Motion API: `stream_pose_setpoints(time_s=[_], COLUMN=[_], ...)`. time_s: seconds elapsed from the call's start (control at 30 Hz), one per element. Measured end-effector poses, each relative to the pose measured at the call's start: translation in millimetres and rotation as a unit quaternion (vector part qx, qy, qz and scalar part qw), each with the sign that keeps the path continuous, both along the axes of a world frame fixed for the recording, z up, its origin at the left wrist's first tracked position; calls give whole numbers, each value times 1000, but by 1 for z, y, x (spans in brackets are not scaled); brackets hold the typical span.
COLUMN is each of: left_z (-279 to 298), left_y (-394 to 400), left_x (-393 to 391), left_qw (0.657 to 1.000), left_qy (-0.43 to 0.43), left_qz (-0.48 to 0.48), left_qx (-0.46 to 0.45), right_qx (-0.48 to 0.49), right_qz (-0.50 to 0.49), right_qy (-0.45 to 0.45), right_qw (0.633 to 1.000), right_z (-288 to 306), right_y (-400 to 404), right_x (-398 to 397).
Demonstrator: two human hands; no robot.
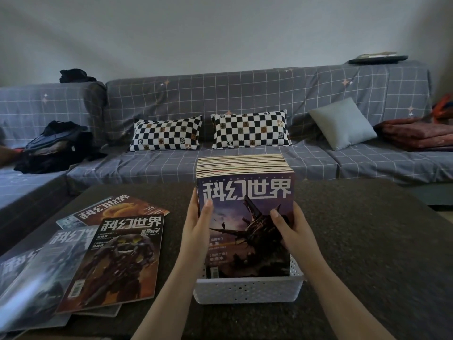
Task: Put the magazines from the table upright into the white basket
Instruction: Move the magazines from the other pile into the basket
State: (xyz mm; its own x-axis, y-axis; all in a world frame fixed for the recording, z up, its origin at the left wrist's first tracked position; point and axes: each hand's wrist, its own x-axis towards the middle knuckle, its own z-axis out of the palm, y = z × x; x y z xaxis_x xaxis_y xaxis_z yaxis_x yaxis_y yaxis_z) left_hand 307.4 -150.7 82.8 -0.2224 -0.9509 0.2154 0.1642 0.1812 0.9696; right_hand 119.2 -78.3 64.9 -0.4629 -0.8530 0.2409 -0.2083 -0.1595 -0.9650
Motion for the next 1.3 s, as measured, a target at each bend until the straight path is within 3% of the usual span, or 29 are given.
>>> stream_pose_setpoints(time_s=[0.17, 0.3, 0.4, 0.5, 0.77, 1.0, 1.17, 1.3], left_z=[59, 76, 73, 66, 71, 73, 60, 31], left_y=[-21, -35, -40, -41, -40, -36, -27, -21], left_x=[-5, -14, -19, -26, -33, -27, -17, -1], left_qw=[999, 998, 998, 994, 987, 990, 994, 995], left_qy=[-18, -18, -15, -31, -25, -66, -81, -91], left_qz=[30, 58, 59, 106, 154, 126, 61, -16], left_qx=[-33, 16, 35, -14, 38, 11, -29, -30], right_qx=[-56, -32, 7, 8, -19, -27, -43, -42], right_qz=[23, 14, 4, -46, -122, -105, -32, 18], right_qy=[-62, -52, -144, -105, -76, -66, -96, -63], right_qw=[996, 998, 990, 993, 989, 992, 994, 997], right_z=[51, 85, 96, 94, 81, 86, 73, 47], right_y=[-13, -27, -36, -41, -51, -45, -35, -23], right_x=[-4, -5, -5, -1, -5, 0, -3, -6])
